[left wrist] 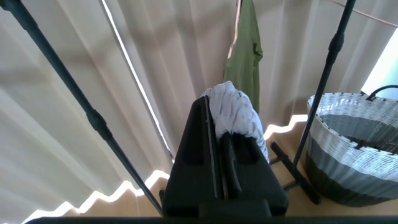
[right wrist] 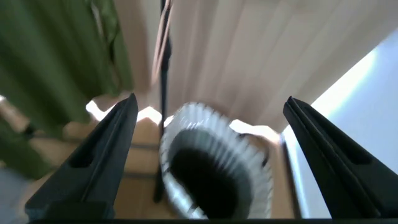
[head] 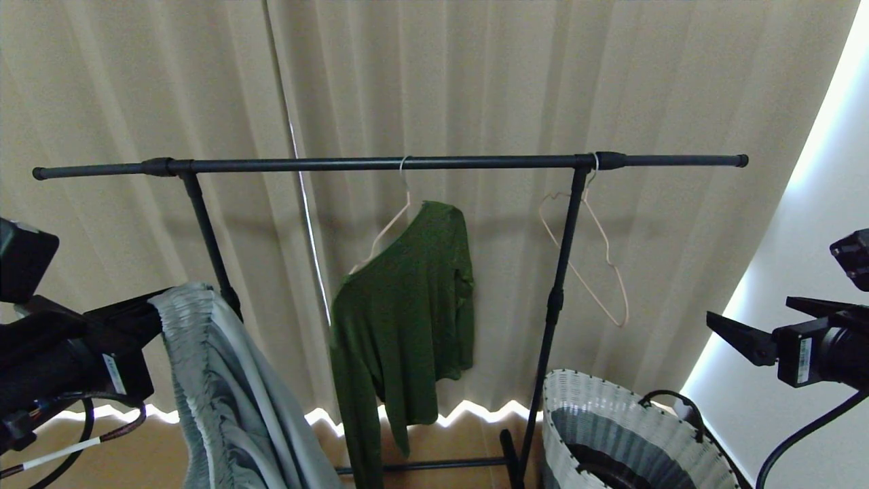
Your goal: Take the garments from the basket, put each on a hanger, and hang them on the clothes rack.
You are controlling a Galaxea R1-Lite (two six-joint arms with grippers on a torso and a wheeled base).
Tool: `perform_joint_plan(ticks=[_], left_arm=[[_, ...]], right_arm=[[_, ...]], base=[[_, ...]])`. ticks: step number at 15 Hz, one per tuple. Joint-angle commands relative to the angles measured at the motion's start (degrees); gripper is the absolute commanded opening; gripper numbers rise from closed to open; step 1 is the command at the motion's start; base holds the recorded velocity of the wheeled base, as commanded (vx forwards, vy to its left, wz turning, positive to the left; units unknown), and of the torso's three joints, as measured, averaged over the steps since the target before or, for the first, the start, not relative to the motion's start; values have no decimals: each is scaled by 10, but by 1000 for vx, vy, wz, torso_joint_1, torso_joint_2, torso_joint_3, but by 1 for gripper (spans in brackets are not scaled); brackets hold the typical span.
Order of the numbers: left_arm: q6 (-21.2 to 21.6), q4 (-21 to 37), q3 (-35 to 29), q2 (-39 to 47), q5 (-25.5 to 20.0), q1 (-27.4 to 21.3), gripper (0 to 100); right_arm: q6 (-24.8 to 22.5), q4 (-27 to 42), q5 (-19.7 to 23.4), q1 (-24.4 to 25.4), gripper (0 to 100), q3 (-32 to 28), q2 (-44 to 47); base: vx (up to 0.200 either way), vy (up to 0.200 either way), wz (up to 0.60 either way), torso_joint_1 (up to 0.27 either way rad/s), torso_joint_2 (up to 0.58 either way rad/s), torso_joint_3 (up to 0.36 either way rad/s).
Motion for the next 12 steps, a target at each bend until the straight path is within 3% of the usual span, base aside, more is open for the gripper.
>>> perform_joint_plan(ticks=[1,2,12], left_arm=[[-1,0,-1,1,0,0,0],[-1,0,-1,2,1,0,0],[1,0,2,1,1,1,0]], right_arm=[[0,0,0,4,100,-11,3],[0,-1,-1,6,100,-12,3],[1,6,-5,30,100,-15,29]], base=[[0,0,0,0,0,0],[0,0,0,0,0,0],[200,0,0,2,1,0]])
